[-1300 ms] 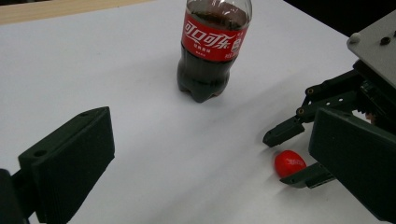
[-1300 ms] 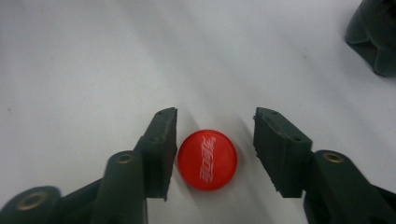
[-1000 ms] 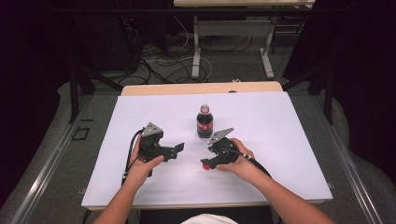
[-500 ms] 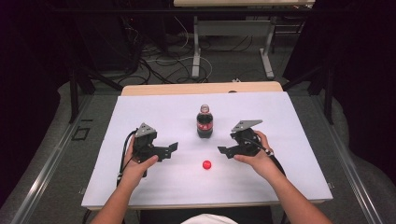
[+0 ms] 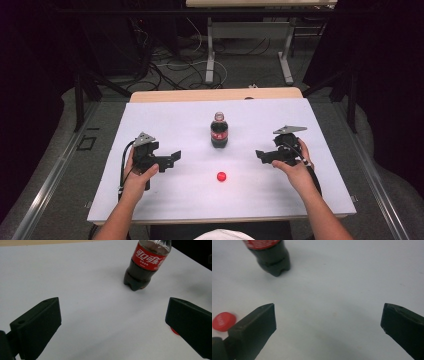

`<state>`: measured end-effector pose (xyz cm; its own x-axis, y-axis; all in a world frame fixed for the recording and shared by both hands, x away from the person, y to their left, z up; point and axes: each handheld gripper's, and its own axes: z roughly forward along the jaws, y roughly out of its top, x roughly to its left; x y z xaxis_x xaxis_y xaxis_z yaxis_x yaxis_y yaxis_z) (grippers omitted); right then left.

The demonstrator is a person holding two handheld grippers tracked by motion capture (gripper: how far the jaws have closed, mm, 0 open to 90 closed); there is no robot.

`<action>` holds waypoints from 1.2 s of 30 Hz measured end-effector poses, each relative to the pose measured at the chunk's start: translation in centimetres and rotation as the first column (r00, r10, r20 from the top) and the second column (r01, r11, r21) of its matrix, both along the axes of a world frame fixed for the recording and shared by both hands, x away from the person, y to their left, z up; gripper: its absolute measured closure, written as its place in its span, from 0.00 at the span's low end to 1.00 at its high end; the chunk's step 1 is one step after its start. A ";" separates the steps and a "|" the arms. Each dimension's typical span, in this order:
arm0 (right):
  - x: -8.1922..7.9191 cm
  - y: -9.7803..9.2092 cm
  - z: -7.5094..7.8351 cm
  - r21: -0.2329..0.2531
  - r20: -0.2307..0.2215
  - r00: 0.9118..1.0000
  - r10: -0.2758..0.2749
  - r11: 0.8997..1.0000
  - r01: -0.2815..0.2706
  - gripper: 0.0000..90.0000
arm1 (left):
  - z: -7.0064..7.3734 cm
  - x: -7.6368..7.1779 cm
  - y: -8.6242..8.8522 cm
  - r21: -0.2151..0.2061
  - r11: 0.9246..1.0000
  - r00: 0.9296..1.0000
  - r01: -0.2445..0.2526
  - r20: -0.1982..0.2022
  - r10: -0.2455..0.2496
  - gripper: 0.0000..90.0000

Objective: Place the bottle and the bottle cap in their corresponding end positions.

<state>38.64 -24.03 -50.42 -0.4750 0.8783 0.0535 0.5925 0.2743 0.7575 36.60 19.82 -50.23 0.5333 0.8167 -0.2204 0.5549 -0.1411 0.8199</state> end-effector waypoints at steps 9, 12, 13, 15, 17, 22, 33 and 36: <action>0.4 -2.3 -1.5 0.007 -0.017 0.995 -0.099 0.995 0.100 0.00 | -0.3 0.4 1.3 0.003 0.999 0.999 -0.043 -0.011 0.043 0.01; 0.5 -2.9 -1.8 0.004 -0.012 0.994 -0.108 0.994 0.108 0.00 | -0.6 0.5 1.5 0.025 0.998 0.998 -0.059 0.003 0.059 0.01; 0.5 -3.0 -2.0 0.006 -0.012 0.993 -0.116 0.993 0.116 0.00 | -0.7 0.5 1.6 0.026 0.998 0.998 -0.061 0.002 0.061 0.01; 0.5 -3.3 -2.2 0.007 -0.014 0.993 -0.121 0.993 0.121 0.00 | -0.9 0.6 1.7 0.030 0.997 0.997 -0.071 0.000 0.071 0.01; 0.5 -3.5 -2.6 0.012 -0.020 0.991 -0.134 0.991 0.134 0.00 | -1.1 0.6 1.8 0.032 0.997 0.997 -0.073 -0.002 0.073 0.01; 0.5 -3.9 -3.2 0.005 -0.027 0.988 -0.152 0.988 0.152 0.00 | -1.5 0.7 2.2 0.036 0.995 0.996 -0.093 0.001 0.093 0.01; 0.5 -4.2 -4.7 0.005 -0.051 0.985 -0.162 0.987 0.163 0.00 | -2.3 1.0 3.0 0.030 0.990 0.990 -0.138 -0.025 0.139 0.01; 0.6 -4.1 -4.9 0.004 -0.054 0.984 -0.173 0.985 0.173 0.00 | -2.4 1.1 3.2 0.032 0.991 0.990 -0.130 -0.042 0.132 0.01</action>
<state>39.20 -28.18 -55.35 -0.3124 0.9464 0.0826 0.6698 0.1578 0.7255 37.68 23.03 -52.65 0.4117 0.8853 -0.2162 0.6052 -0.0882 0.7912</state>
